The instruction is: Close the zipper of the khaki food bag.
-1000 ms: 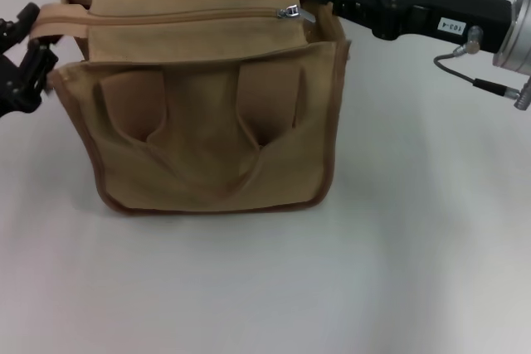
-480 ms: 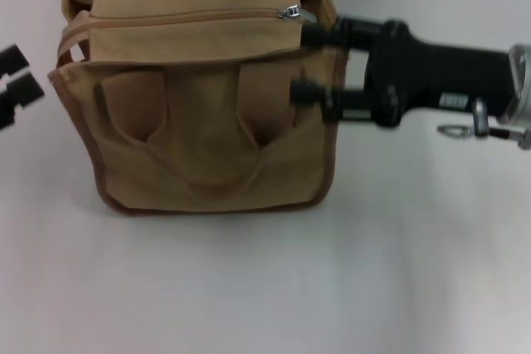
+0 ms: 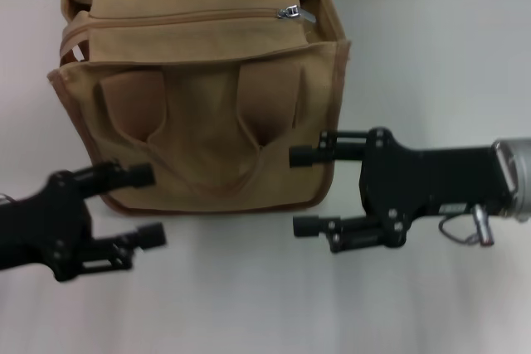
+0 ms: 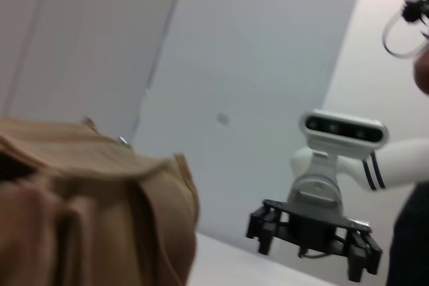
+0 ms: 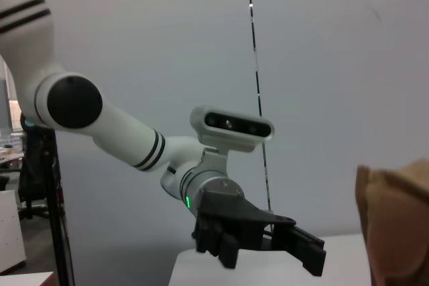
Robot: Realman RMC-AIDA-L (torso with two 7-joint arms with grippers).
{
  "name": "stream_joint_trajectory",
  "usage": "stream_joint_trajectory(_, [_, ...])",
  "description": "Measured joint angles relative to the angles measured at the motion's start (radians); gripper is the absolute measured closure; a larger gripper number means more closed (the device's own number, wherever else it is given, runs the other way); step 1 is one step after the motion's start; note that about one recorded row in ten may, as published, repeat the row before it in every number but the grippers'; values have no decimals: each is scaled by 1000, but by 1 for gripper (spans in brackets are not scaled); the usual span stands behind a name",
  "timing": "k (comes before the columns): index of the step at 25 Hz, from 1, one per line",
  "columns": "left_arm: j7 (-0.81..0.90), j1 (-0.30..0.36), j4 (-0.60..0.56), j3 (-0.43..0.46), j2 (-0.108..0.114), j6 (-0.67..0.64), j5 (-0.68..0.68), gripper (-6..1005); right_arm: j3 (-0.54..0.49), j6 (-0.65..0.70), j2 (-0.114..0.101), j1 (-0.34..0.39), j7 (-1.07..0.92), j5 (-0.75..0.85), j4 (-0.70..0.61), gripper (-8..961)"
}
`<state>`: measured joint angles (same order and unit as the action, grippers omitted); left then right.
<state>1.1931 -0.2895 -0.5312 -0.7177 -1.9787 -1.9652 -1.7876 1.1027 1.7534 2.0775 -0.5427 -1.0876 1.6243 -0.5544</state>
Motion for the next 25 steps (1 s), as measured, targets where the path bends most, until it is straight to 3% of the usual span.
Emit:
stream_joint_trajectory(1, [-35, -2, 1, -3, -13, 5, -24, 165, 0, -5, 0, 0, 24, 3, 29, 196])
stream_joint_trajectory(4, [-35, -2, 1, -3, -13, 5, -24, 165, 1, -31, 1, -3, 85, 5, 109, 196])
stream_joint_trajectory(6, [-125, -19, 57, -6, -28, 38, -80, 165, 2, -60, 2, -1, 132, 6, 162, 197])
stream_joint_trajectory(25, [-132, -49, 89, -12, -23, 56, -147, 165, 3, -89, 4, -8, 161, 34, 206, 199])
